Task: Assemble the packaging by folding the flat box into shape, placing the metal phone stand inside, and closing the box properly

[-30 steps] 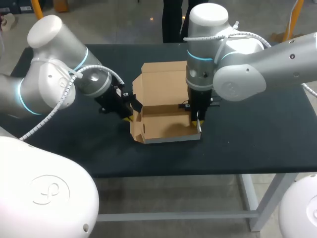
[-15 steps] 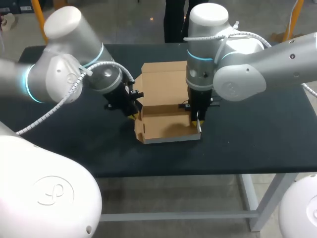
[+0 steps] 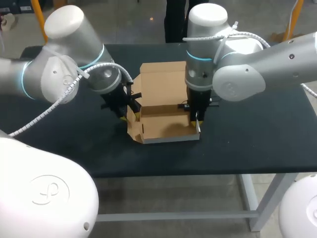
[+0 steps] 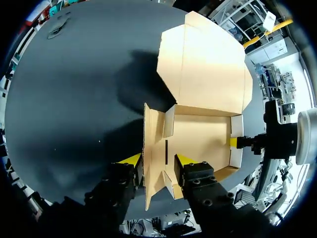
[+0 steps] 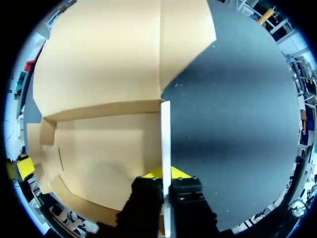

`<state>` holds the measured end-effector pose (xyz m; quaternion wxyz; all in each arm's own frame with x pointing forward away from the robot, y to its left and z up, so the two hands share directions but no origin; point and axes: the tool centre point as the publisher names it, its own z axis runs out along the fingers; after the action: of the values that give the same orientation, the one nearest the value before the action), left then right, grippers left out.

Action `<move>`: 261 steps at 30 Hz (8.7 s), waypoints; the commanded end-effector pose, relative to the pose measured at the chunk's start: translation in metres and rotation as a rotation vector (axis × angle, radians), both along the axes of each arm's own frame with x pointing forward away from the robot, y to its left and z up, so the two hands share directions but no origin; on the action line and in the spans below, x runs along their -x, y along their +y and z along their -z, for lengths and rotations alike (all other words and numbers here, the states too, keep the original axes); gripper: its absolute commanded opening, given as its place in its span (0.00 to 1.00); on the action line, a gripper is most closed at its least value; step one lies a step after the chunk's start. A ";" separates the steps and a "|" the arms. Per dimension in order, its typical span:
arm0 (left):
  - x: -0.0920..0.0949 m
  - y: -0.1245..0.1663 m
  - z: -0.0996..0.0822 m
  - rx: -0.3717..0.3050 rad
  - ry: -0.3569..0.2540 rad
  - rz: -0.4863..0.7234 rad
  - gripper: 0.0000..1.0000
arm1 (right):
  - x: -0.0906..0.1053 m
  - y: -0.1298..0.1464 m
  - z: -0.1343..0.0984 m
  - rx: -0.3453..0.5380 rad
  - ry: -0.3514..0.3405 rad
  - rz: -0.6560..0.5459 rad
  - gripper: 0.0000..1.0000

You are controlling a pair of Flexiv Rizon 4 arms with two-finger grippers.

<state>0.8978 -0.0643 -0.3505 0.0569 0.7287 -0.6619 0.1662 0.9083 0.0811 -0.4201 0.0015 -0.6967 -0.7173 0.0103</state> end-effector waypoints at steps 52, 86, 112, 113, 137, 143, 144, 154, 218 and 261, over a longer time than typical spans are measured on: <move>0.006 0.066 0.058 0.432 0.003 0.109 0.00 | 0.000 0.001 -0.001 0.003 0.003 0.000 0.00; 0.009 0.016 0.038 0.550 -0.031 0.206 0.00 | 0.000 0.001 -0.001 0.003 0.003 0.000 0.00; 0.013 -0.011 0.026 0.654 -0.039 0.190 0.00 | 0.000 0.001 -0.001 0.003 0.003 0.000 0.00; 0.013 -0.011 0.026 0.660 -0.039 0.186 0.00 | 0.000 0.001 -0.001 0.003 0.003 0.000 0.00; 0.013 0.001 0.026 0.742 -0.031 0.158 0.13 | 0.000 0.001 -0.001 0.003 0.003 0.000 0.00; 0.013 -0.003 0.029 0.743 -0.026 0.166 0.23 | 0.000 0.001 -0.001 0.003 0.003 0.000 0.00; 0.013 -0.003 0.029 0.744 -0.026 0.167 0.24 | 0.000 0.001 -0.001 0.003 0.003 0.000 0.00; 0.013 -0.013 0.028 0.757 -0.017 0.180 0.31 | 0.000 0.001 -0.001 0.003 0.003 0.000 0.00; 0.004 -0.046 0.027 0.415 0.017 0.118 0.44 | 0.000 0.001 -0.001 0.003 0.003 0.000 0.00; -0.006 -0.062 0.059 -0.312 0.039 0.024 0.23 | 0.000 0.001 -0.001 0.003 0.003 0.000 0.00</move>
<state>0.8999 -0.1137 -0.3987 0.0808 0.7037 -0.6836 0.1760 0.9089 0.0775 -0.4199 0.0005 -0.6973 -0.7167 0.0113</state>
